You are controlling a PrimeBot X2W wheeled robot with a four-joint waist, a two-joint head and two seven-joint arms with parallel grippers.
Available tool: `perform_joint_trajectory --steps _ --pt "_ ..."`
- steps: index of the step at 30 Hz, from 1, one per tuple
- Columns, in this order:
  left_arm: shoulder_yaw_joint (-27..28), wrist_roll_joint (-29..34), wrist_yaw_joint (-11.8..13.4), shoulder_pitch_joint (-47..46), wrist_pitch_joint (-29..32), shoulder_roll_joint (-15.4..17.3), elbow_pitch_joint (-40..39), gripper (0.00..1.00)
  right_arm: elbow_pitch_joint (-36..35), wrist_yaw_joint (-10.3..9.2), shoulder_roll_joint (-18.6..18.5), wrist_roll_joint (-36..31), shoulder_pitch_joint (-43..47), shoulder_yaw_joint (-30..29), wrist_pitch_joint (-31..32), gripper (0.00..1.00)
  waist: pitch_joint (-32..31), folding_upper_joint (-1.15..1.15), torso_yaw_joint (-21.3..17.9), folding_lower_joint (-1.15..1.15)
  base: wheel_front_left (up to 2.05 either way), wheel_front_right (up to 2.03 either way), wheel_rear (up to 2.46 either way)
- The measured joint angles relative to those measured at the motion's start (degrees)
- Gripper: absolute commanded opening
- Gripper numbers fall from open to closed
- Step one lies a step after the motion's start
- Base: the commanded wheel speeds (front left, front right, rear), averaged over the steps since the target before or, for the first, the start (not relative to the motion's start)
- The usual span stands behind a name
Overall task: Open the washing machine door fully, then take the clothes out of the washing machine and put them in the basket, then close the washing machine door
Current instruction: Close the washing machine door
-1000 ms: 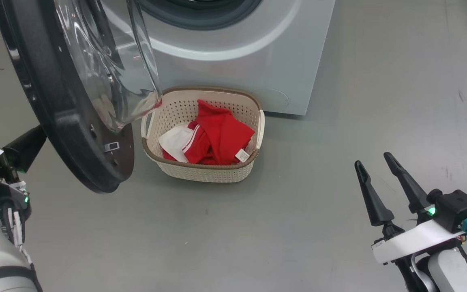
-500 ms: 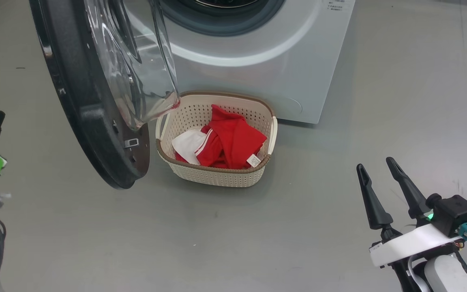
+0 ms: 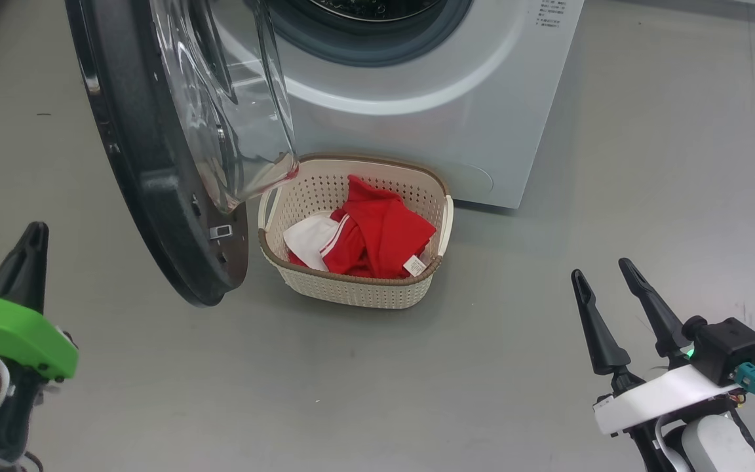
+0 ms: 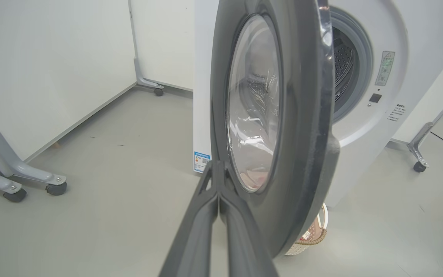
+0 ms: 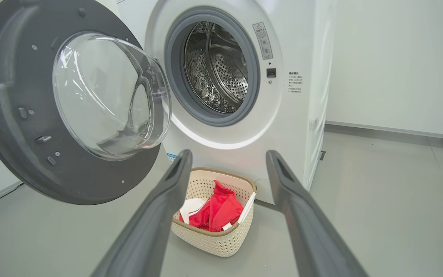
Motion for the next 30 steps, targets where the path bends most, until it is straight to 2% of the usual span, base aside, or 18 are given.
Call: perform_joint_trajectory --steps 5,12,13,14,15,19,30 --pt "-1.8 4.2 -0.2 6.5 -9.0 1.3 -1.1 0.0 0.4 0.0 0.4 -0.1 0.4 0.2 0.0 1.0 -0.9 0.0 0.1 0.0 0.0 0.0 0.0" --pt "-2.0 9.1 -0.2 11.2 -17.5 1.4 -0.9 0.0 0.7 0.0 0.9 -0.3 1.2 0.3 0.0 1.0 -1.5 0.0 0.0 0.0 0.0 0.0 0.0" --pt "-1.8 9.3 -0.2 11.8 -18.5 1.2 -0.6 0.39 0.8 0.0 0.9 -0.5 1.2 0.4 0.0 1.0 -1.5 0.0 0.0 0.0 0.0 0.0 0.0" --pt "-1.6 9.3 -0.2 12.3 -19.5 1.0 -0.3 0.88 0.8 0.0 1.0 -0.5 1.2 0.4 0.0 1.0 -1.6 0.0 0.0 0.0 0.0 0.0 0.0" --pt "-1.4 9.3 -0.2 12.8 -20.5 0.6 0.1 1.0 0.9 0.0 1.0 -0.5 1.2 0.4 0.0 1.0 -1.7 0.0 0.0 0.0 0.0 0.0 0.0" --pt "-1.1 9.3 -0.3 14.8 -23.0 -1.0 1.1 1.0 0.9 0.0 1.2 -0.5 1.2 0.6 0.0 1.0 -2.1 0.0 -0.1 0.0 0.0 0.0 0.0" --pt "-2.1 9.3 -0.3 16.2 -27.3 -1.4 2.0 1.0 0.9 0.0 1.4 -0.5 1.2 0.4 0.0 1.0 -1.8 0.0 -0.4 0.0 0.0 0.0 0.0"
